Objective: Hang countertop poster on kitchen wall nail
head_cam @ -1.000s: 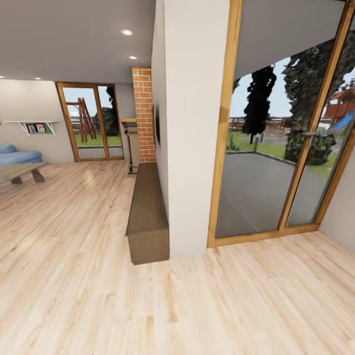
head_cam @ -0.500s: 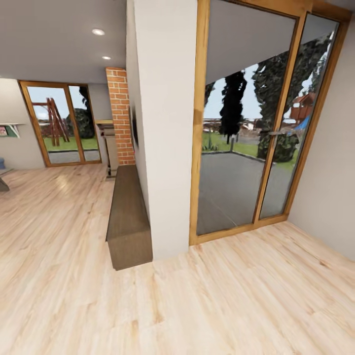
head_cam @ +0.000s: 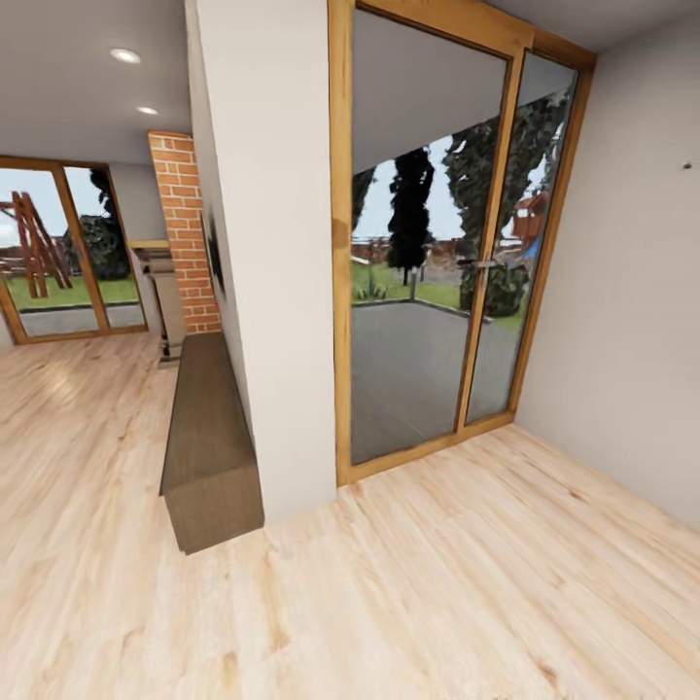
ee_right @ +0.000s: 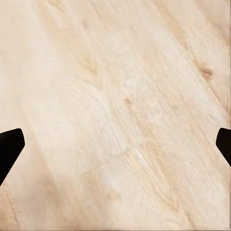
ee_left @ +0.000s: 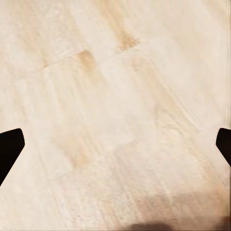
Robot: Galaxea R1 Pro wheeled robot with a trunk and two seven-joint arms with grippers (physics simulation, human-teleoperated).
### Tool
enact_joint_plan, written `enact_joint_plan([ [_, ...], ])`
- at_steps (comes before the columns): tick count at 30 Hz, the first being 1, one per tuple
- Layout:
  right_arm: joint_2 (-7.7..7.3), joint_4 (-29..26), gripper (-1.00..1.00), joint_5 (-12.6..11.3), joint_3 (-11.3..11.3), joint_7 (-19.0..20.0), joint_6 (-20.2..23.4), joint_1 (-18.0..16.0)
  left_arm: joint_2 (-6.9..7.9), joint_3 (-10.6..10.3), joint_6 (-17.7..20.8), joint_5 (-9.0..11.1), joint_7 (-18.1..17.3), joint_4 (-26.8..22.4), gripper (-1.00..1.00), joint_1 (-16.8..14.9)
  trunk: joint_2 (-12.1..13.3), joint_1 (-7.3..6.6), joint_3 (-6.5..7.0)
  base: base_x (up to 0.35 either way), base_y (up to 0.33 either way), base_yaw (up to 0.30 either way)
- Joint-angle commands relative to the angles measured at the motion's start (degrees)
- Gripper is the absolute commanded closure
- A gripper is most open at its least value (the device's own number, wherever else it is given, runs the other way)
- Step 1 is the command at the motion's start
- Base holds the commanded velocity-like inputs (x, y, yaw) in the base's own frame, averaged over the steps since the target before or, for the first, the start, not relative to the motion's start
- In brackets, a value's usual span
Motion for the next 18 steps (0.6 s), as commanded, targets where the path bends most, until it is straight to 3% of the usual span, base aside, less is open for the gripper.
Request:
enact_joint_plan([
  [1,0.01,0.1,-1.0,0.0,0.0,0.0,-0.2,-0.1,0.01,0.0,-0.2,0.0,0.0,0.0,-1.0,0.0,0.0,0.0,-0.02,0.0,0.0,-0.293],
  [18,0.01,0.1,-1.0,0.0,0.0,0.0,-0.2,-0.1,0.01,0.0,-0.2,-0.1,0.0,0.0,-1.0,0.0,0.0,0.0,0.64,0.0,0.0,-0.293],
])
